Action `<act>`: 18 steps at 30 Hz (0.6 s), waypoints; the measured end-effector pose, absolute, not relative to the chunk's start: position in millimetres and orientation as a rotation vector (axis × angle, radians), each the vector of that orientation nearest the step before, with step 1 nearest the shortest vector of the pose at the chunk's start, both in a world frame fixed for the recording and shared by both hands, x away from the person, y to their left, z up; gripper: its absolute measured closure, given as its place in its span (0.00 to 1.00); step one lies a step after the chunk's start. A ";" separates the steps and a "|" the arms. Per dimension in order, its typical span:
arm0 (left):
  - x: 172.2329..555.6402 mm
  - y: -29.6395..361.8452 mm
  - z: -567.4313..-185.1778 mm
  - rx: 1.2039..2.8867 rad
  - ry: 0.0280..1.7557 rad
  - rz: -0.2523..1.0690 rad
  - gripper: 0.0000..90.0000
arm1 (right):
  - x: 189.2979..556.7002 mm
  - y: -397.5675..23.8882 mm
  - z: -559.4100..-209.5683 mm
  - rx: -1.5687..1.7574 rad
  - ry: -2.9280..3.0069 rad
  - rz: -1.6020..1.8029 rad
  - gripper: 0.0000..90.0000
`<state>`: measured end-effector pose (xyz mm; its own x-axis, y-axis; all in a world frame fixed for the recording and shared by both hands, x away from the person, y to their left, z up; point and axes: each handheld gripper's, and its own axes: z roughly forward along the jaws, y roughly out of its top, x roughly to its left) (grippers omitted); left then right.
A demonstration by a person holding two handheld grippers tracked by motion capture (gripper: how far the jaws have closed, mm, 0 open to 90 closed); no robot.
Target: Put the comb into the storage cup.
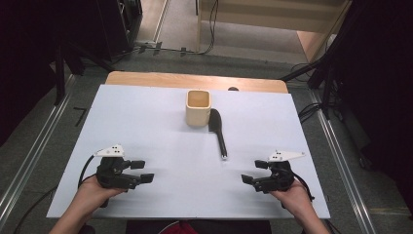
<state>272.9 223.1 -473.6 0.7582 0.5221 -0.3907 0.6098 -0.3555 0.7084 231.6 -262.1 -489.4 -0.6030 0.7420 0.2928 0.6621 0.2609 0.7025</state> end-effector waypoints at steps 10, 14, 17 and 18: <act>273.7 224.4 -474.7 2.036 0.857 -0.114 0.30 | 232.5 -260.8 -488.5 1.357 2.414 1.271 0.15; 274.2 225.2 -474.1 2.036 0.860 -0.104 0.30 | 232.6 -260.6 -488.7 1.360 2.422 1.268 0.15; 274.8 225.0 -474.5 2.041 0.864 -0.102 0.30 | 232.0 -260.7 -488.4 1.362 2.424 1.266 0.15; 275.1 225.1 -474.6 2.044 0.865 -0.102 0.30 | 232.1 -260.8 -488.5 1.359 2.422 1.268 0.15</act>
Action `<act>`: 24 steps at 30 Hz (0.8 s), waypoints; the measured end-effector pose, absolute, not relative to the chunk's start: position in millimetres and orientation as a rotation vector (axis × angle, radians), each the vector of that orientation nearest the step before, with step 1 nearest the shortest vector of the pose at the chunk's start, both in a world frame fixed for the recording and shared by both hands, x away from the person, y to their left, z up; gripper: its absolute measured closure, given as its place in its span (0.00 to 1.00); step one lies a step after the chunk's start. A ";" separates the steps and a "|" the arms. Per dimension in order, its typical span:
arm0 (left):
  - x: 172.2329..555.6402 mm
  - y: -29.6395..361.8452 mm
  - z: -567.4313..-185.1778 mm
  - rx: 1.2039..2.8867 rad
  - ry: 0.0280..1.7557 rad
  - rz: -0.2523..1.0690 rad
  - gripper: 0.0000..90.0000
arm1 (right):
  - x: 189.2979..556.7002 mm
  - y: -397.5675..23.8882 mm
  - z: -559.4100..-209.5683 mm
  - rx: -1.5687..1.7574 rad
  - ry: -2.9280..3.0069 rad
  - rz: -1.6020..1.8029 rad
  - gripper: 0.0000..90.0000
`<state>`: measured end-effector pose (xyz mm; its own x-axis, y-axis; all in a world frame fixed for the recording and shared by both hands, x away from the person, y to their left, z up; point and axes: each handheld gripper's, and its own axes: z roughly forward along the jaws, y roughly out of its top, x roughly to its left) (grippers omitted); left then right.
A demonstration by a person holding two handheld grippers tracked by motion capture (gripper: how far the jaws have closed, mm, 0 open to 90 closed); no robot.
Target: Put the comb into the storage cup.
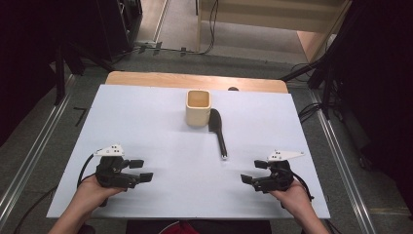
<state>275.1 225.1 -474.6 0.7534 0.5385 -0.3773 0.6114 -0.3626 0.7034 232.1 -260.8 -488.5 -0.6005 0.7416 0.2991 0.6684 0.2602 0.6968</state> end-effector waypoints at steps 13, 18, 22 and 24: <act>274.8 225.0 -475.1 2.046 0.861 -0.105 0.30 | 233.5 -261.0 -489.0 1.378 2.418 1.268 0.15; 274.8 224.7 -475.2 2.046 0.861 -0.107 0.30 | 233.7 -261.0 -489.3 1.376 2.423 1.269 0.15; 274.7 224.8 -475.2 2.047 0.861 -0.107 0.30 | 233.7 -261.0 -489.3 1.380 2.423 1.269 0.15; 274.7 224.7 -475.2 2.048 0.860 -0.107 0.30 | 233.7 -261.0 -489.4 1.380 2.423 1.269 0.15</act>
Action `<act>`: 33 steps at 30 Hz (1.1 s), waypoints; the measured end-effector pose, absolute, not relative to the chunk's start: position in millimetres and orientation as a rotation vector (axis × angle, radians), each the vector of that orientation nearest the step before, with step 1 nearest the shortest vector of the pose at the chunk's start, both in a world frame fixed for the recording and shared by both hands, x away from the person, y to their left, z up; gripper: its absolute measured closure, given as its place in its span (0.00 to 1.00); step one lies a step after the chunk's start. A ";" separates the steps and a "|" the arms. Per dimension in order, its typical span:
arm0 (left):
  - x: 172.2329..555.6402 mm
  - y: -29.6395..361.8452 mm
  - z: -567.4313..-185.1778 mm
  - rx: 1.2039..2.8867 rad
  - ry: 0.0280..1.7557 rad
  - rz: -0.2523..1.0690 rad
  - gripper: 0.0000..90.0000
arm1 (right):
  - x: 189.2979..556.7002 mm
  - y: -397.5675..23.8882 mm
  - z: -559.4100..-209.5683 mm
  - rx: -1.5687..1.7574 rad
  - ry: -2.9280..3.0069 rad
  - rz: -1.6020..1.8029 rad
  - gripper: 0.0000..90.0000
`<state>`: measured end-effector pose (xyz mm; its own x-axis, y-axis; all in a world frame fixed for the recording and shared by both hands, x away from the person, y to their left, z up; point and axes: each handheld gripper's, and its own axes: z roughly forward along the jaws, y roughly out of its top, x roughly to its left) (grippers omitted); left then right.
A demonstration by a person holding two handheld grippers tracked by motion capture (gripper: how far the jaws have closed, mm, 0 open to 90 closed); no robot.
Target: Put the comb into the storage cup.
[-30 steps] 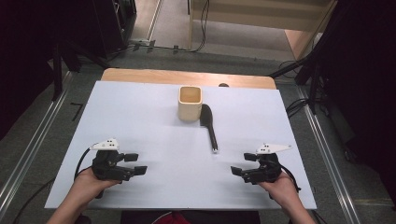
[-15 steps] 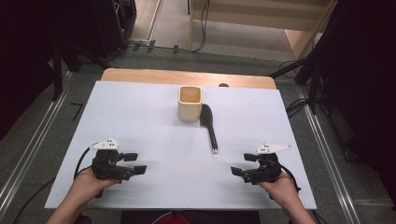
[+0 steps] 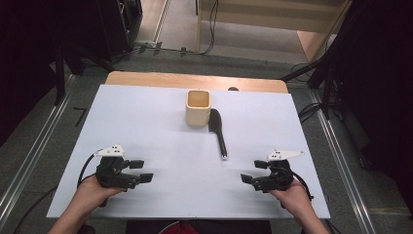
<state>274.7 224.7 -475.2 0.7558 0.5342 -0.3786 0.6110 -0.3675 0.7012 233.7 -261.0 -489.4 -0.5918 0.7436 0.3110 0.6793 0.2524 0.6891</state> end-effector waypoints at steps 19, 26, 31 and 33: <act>275.2 224.1 -475.0 2.048 0.865 -0.105 0.30 | 244.6 -265.7 -483.7 1.501 2.328 1.327 0.15; 275.9 224.7 -475.0 2.050 0.868 -0.100 0.30 | 257.7 -267.6 -483.7 1.574 2.270 1.283 0.15; 276.1 224.8 -474.9 2.052 0.868 -0.103 0.30 | 263.6 -265.8 -482.2 1.602 2.244 1.277 0.15; 276.1 224.8 -474.9 2.051 0.869 -0.103 0.30 | 266.0 -265.0 -481.1 1.602 2.234 1.271 0.15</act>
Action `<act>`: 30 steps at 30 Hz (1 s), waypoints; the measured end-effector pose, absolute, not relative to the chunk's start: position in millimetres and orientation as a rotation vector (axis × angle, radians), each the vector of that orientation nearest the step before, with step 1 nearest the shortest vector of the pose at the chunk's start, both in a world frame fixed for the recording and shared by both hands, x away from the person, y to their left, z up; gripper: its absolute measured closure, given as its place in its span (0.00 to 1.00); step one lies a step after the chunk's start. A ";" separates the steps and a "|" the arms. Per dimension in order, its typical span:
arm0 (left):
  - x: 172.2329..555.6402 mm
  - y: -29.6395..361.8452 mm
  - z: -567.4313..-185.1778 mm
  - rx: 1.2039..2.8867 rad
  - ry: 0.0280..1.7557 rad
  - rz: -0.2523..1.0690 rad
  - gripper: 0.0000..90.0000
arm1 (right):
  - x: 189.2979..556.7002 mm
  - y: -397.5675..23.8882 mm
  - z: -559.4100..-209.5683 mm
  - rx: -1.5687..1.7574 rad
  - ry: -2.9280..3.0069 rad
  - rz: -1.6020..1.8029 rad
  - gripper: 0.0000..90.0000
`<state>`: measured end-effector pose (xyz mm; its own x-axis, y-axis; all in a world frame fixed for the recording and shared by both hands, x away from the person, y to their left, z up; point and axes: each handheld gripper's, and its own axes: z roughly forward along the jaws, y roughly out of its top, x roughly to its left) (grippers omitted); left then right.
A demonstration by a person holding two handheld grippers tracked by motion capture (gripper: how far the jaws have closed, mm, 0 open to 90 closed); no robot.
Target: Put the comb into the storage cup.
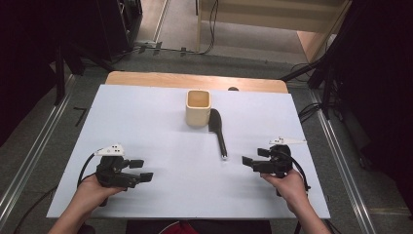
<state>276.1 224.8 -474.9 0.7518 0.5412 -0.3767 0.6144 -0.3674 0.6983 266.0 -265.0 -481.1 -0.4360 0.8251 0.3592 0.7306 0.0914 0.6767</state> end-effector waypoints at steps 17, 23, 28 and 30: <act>276.5 225.3 -475.0 2.044 0.877 -0.103 0.30 | 283.3 -250.1 -473.4 1.650 2.158 1.246 0.15; 276.6 225.4 -474.8 2.052 0.879 -0.101 0.30 | 288.7 -244.7 -471.7 1.670 2.147 1.240 0.15; 276.6 225.4 -474.5 2.054 0.879 -0.095 0.30 | 293.4 -239.9 -471.0 1.671 2.145 1.236 0.15; 276.5 225.4 -474.5 2.052 0.880 -0.095 0.30 | 294.8 -237.6 -470.4 1.661 2.148 1.224 0.15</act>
<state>276.5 225.4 -474.5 0.7463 0.5511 -0.3732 0.6179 -0.3653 0.6962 294.8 -237.6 -470.4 -0.3686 0.8658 0.3384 0.7322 0.0462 0.6795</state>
